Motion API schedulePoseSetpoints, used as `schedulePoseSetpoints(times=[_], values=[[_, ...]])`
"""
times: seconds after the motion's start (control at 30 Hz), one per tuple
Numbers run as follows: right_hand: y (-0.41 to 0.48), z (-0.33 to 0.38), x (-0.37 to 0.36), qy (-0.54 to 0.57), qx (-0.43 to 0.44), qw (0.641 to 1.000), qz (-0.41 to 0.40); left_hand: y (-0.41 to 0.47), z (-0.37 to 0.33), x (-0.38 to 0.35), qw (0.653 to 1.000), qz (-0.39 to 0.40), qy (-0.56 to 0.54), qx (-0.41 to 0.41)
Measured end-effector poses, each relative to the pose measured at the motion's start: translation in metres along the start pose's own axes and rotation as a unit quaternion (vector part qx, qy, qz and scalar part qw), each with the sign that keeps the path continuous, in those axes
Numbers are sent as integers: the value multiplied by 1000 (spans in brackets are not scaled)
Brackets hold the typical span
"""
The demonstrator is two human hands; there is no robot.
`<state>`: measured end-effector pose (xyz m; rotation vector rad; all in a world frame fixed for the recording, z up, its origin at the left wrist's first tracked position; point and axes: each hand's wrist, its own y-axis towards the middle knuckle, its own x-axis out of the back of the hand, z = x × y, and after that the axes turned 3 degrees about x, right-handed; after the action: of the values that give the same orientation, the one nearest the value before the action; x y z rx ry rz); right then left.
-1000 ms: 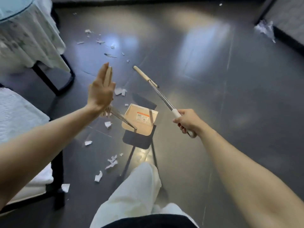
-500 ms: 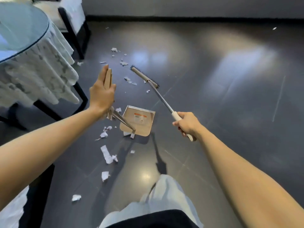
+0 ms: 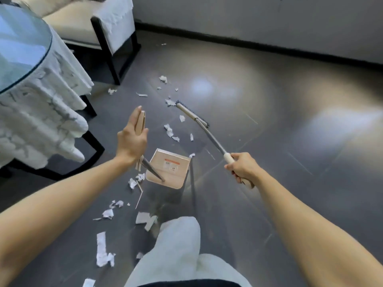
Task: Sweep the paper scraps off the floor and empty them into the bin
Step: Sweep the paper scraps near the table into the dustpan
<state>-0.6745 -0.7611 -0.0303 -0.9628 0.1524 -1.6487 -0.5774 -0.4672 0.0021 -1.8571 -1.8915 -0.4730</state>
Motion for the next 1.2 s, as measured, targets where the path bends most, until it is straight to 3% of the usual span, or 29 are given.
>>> schedulePoseSetpoints(times=[0.23, 0.57, 0.87, 1.2], values=[[182, 97, 83, -37, 35, 998, 29, 200, -61, -72, 998, -58, -29, -2], [415, 264, 185, -42, 78, 992, 87, 451, -171, -156, 996, -84, -13, -9], [677, 396, 250, -100, 97, 978, 157, 674, -212, -247, 989, -132, -26, 54], [856, 502, 251, -177, 100, 954, 221, 802, -211, -259, 968, -205, 5, 145]])
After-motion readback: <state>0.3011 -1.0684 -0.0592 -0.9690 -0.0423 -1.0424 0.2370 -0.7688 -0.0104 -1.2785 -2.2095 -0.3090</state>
